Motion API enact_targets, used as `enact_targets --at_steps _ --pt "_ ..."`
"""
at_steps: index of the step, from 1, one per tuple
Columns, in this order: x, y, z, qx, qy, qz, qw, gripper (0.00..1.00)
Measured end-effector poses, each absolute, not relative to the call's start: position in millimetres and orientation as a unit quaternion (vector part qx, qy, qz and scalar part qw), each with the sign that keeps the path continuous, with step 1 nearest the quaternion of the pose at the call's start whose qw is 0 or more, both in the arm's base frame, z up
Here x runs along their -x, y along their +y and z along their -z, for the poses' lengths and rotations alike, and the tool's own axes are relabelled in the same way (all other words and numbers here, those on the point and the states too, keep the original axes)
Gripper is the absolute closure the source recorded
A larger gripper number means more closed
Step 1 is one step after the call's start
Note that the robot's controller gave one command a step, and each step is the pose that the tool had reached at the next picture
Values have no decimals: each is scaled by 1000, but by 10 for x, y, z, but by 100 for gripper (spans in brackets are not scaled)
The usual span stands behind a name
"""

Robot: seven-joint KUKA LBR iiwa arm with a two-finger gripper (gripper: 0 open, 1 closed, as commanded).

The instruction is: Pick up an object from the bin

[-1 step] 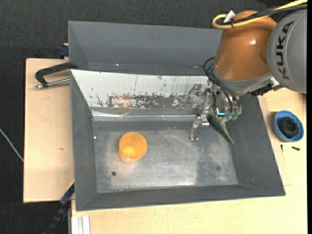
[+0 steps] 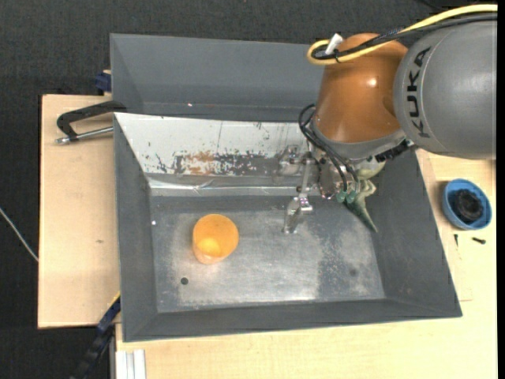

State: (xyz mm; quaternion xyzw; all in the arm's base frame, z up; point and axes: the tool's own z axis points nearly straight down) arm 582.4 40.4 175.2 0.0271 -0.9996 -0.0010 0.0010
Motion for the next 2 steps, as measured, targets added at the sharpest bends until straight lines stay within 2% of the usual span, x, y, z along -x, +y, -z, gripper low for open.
enact_targets --at_steps 1,2 --pt "-5874 885 -1275 -75 -997 1 1 0" --pt "-5332 1739 -1081 -106 -994 2 2 0"
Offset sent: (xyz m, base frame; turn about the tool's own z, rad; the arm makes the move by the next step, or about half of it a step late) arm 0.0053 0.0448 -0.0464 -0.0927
